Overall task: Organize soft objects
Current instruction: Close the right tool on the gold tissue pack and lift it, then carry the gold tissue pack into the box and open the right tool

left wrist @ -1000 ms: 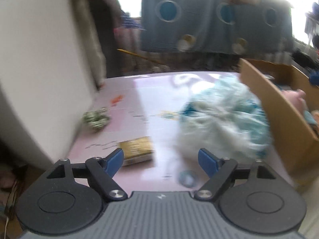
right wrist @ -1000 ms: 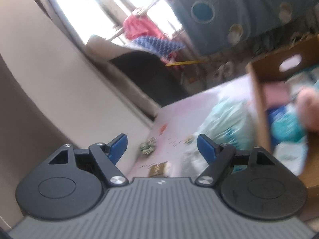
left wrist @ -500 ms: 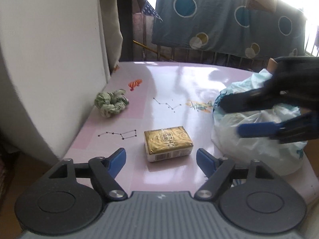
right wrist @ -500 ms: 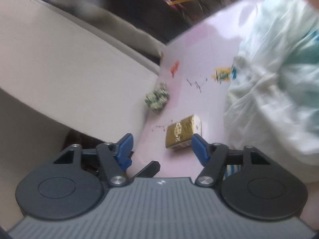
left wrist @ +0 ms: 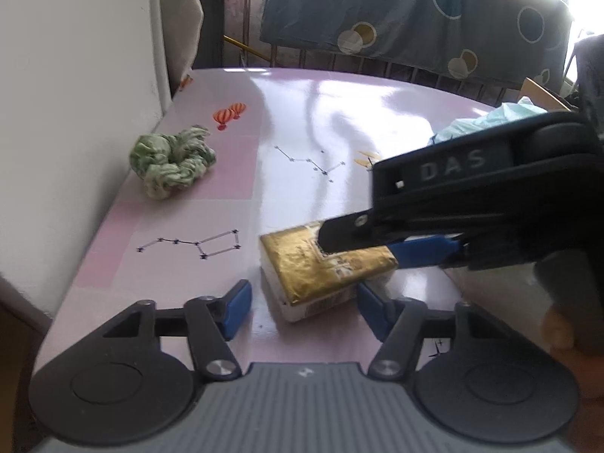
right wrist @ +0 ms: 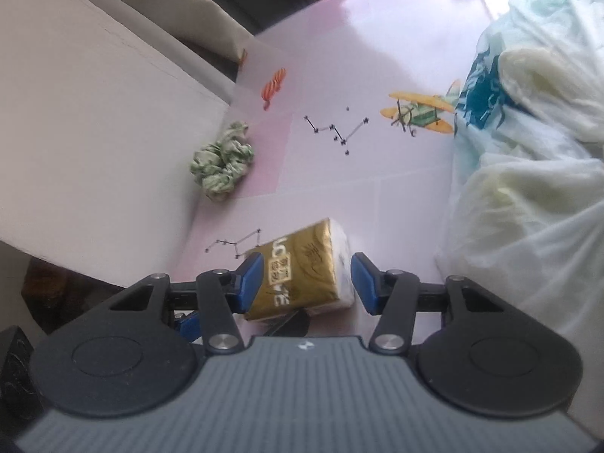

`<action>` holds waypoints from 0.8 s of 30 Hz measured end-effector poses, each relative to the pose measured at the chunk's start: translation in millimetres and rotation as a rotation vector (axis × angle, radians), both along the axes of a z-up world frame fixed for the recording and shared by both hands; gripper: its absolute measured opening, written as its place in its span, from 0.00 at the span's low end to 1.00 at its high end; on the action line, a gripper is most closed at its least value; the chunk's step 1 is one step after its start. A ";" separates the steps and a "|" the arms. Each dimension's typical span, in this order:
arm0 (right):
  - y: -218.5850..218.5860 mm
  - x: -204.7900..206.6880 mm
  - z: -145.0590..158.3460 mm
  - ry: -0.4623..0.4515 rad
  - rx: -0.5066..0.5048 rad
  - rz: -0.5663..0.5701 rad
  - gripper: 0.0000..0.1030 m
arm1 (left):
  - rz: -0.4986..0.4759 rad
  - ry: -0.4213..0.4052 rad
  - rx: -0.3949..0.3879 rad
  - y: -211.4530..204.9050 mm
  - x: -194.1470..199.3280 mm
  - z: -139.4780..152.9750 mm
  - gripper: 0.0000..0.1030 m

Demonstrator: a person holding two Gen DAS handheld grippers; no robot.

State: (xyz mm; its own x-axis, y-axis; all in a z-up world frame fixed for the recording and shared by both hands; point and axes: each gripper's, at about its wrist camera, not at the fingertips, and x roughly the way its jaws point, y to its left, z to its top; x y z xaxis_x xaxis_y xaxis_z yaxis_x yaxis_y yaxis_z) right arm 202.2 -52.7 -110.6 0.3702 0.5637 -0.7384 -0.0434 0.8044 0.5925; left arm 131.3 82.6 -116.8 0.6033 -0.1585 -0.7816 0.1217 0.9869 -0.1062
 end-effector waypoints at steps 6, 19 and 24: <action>-6.2 -8.3 5.0 -0.003 0.008 0.009 0.45 | -0.002 -0.014 0.017 -8.2 -6.6 5.0 0.46; -45.0 -64.0 52.6 -0.082 0.076 0.002 0.45 | -0.069 -0.127 0.093 -39.3 -65.5 62.3 0.45; -76.9 -87.9 78.9 -0.146 0.110 -0.032 0.45 | -0.122 -0.192 0.136 -66.9 -83.5 89.8 0.45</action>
